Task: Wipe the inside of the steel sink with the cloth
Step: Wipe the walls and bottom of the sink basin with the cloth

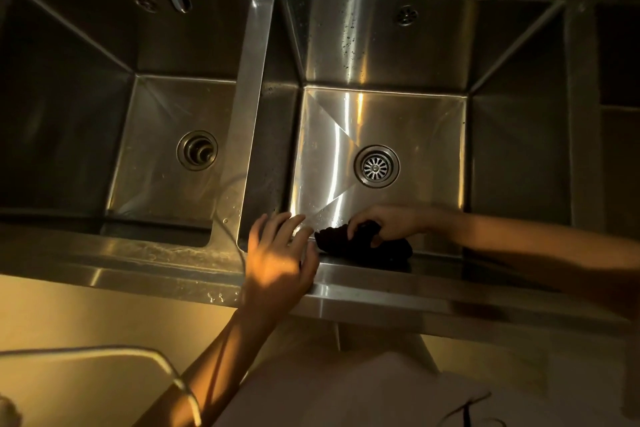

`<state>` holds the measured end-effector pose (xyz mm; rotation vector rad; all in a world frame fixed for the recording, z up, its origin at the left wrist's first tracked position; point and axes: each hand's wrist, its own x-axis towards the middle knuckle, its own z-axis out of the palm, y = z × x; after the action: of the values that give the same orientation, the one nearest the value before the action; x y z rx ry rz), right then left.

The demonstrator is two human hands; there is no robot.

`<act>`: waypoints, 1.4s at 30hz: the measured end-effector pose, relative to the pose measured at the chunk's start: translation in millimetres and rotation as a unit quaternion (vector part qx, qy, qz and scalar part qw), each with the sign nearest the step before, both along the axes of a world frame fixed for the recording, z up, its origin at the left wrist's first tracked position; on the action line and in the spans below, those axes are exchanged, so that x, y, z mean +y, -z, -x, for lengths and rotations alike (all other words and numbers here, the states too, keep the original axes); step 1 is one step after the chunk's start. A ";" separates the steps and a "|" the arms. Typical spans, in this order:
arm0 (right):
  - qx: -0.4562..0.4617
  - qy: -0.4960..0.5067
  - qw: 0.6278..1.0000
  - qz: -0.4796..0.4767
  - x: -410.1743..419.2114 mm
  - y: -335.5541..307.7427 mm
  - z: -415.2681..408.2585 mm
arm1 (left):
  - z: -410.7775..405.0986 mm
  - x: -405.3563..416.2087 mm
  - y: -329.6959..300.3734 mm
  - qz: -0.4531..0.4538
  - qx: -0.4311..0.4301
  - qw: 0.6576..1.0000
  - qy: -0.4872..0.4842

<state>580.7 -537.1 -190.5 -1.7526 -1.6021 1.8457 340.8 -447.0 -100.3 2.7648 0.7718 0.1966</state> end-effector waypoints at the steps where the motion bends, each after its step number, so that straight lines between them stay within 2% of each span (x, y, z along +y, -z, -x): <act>1: 0.018 0.010 1.000 -0.009 -4.4 -14.9 -3.0 | 0.1 -0.2 0.5 0.001 0.002 1.000 0.002; 5: 0.094 0.028 0.995 -0.024 -19.2 -71.9 -15.6 | -1.4 -0.6 0.0 0.009 0.016 1.000 -0.002; 8: 0.109 0.031 0.993 -0.031 -24.7 -76.1 -19.3 | -3.4 -0.9 -2.6 0.011 0.019 1.000 -0.009; 18: -0.024 0.019 0.996 0.081 -10.2 48.1 -9.0 | -4.0 -1.1 -6.2 0.023 0.072 0.997 -0.018; 21: -0.055 -0.013 0.993 0.099 -9.0 67.0 -8.0 | -3.7 -0.6 -6.4 0.019 0.078 0.997 -0.006; 26: -0.052 -0.006 0.995 0.086 -13.3 71.6 -10.4 | -2.8 0.0 -5.5 0.014 0.061 0.998 -0.005; 31: -0.011 0.028 0.999 0.044 -23.3 41.7 -13.1 | -3.0 0.4 -6.0 0.029 0.079 0.996 -0.012; 38: 0.077 0.090 0.993 -0.016 -40.6 -58.0 -20.0 | -4.2 -1.9 -13.0 0.027 0.078 0.997 0.000; 42: 0.089 0.113 0.989 -0.028 -53.3 -93.3 -25.1 | -2.6 -4.2 -14.9 0.013 0.073 0.997 0.009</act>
<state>605.8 -590.4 -97.2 -1.6180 -1.3177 1.7776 343.4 -451.2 -85.5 2.7847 0.7797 -0.0203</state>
